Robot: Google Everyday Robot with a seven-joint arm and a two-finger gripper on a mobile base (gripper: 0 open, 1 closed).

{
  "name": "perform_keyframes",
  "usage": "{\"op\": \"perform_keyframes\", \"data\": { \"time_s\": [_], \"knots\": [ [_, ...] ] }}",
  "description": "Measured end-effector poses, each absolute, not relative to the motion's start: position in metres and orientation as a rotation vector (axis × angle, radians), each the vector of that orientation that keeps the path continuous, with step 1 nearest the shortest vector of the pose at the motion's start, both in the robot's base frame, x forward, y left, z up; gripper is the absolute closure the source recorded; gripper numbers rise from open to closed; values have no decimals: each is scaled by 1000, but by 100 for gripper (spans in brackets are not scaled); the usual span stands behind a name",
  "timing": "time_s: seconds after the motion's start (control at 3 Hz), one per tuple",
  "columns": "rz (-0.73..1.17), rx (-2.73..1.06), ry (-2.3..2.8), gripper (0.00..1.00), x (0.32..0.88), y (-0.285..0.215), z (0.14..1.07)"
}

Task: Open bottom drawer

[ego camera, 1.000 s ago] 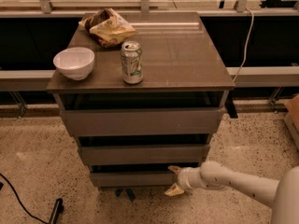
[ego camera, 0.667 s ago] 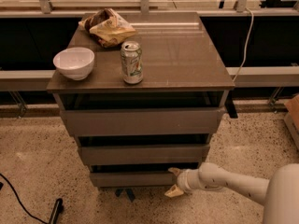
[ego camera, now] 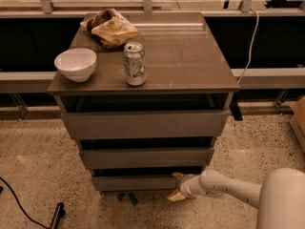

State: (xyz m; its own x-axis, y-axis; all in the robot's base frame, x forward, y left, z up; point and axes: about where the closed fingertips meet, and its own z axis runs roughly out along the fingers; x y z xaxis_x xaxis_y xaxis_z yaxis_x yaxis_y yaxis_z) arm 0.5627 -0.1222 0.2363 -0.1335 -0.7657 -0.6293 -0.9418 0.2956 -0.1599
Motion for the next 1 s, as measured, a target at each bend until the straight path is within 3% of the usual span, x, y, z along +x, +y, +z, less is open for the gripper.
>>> {"op": "perform_keyframes", "data": {
  "time_s": [1.0],
  "knots": [
    [341, -1415, 2026, 34, 598, -122, 206]
  ]
}}
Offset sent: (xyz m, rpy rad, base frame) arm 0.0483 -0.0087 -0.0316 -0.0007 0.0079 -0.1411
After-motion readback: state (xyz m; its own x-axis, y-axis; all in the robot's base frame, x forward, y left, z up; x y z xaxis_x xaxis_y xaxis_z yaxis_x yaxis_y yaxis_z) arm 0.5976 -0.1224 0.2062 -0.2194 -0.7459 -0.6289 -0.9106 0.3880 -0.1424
